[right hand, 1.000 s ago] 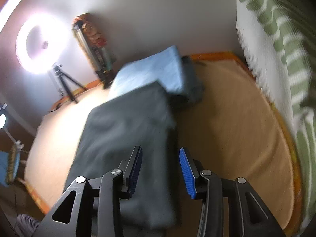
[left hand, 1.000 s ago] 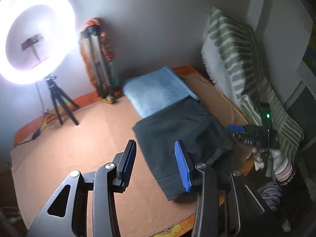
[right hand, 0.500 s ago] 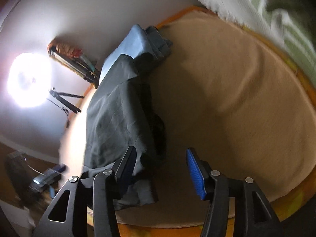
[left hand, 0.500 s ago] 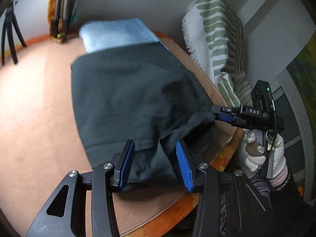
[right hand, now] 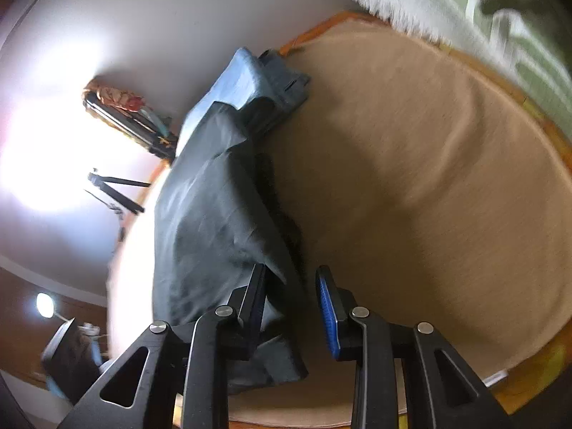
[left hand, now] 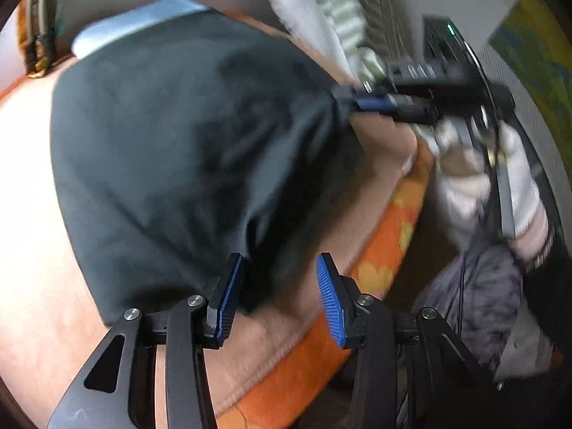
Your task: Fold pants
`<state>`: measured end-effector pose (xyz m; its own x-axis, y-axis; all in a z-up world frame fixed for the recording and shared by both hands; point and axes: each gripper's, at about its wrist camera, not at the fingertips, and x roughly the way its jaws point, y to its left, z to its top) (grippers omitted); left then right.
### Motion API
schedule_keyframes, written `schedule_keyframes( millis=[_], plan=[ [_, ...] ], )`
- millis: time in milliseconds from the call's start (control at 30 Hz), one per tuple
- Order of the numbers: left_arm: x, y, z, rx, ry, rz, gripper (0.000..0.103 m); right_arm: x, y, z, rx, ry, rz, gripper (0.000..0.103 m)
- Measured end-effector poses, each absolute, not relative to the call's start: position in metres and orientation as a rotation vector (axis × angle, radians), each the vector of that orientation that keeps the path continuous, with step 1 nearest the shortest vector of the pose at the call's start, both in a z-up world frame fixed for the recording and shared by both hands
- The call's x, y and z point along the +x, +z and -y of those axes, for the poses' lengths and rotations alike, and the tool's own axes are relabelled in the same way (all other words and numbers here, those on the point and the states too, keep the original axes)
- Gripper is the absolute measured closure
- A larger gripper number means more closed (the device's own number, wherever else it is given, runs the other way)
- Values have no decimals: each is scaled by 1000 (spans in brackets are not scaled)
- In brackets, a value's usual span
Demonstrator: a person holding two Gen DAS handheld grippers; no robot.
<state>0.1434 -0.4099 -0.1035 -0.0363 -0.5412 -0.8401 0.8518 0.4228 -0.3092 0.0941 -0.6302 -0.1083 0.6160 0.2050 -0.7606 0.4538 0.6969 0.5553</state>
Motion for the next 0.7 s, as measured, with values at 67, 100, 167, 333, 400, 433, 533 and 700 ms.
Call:
schedule_keyframes(
  millis=[67, 100, 167, 333, 400, 433, 533, 700],
  plan=[
    [142, -99, 405, 352, -1149, -1110, 64, 92, -108, 632, 821, -155, -916, 72],
    [144, -95, 402, 339, -1137, -1097, 64, 92, -108, 632, 829, -147, -910, 71],
    [148, -87, 398, 310, -1115, -1067, 64, 92, -108, 633, 850, -127, -903, 55],
    [146, -78, 401, 341, -1072, -979, 61, 97, -110, 631, 878, -95, -904, 48],
    [144, -85, 406, 375, -1071, -971, 61, 102, -109, 626, 849, -92, -910, 68],
    [142, -89, 410, 377, -1086, -977, 61, 103, -106, 622, 825, -97, -913, 79],
    [136, -106, 418, 383, -1147, -1030, 61, 100, -94, 613, 759, -88, -893, 96],
    [129, -114, 417, 360, -1199, -1093, 61, 97, -105, 618, 701, -151, -960, 98]
  ],
)
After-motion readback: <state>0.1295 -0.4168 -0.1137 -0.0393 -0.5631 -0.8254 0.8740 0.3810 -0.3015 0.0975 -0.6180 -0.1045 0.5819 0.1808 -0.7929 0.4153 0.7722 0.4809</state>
